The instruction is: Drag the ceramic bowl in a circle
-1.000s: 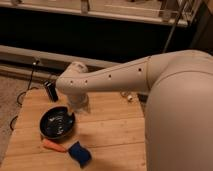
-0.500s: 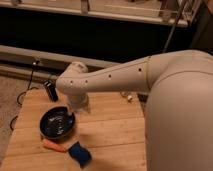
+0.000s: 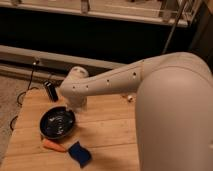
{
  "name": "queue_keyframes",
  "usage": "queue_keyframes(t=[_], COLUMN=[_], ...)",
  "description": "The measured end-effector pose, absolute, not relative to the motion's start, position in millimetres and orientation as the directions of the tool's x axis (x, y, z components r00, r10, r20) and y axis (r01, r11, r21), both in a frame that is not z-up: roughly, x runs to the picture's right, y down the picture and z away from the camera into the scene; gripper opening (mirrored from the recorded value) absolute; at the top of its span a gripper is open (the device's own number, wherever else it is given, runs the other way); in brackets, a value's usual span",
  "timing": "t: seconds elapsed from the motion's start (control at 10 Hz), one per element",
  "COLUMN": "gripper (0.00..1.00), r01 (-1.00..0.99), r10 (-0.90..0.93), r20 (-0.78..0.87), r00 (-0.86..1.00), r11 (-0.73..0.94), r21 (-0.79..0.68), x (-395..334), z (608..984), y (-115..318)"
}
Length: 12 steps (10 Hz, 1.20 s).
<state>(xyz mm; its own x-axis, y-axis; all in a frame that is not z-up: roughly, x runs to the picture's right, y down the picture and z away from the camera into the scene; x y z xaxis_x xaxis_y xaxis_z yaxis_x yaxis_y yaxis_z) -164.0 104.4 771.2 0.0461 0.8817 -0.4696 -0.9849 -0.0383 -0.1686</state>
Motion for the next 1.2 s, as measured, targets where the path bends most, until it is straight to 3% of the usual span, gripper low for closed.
queue_keyframes(t=[0.3, 0.4, 0.8, 0.9, 1.2], gripper=[0.64, 0.60, 0.20, 0.15, 0.15], r01=[-0.979, -0.976, -0.962, -0.959, -0.947], r10=[0.864, 0.856, 0.820, 0.817, 0.815], r20=[-0.492, -0.501, -0.529, -0.529, -0.499], r00=[0.104, 0.128, 0.216, 0.232, 0.295], r11=[0.001, 0.020, 0.086, 0.100, 0.182], r21=[-0.205, -0.216, -0.260, -0.266, -0.263], x=[-182.6, -187.9, -211.2, -217.6, -233.8], z=[813.0, 822.1, 854.2, 857.2, 857.6], y=[142.0, 151.3, 172.0, 169.5, 154.7])
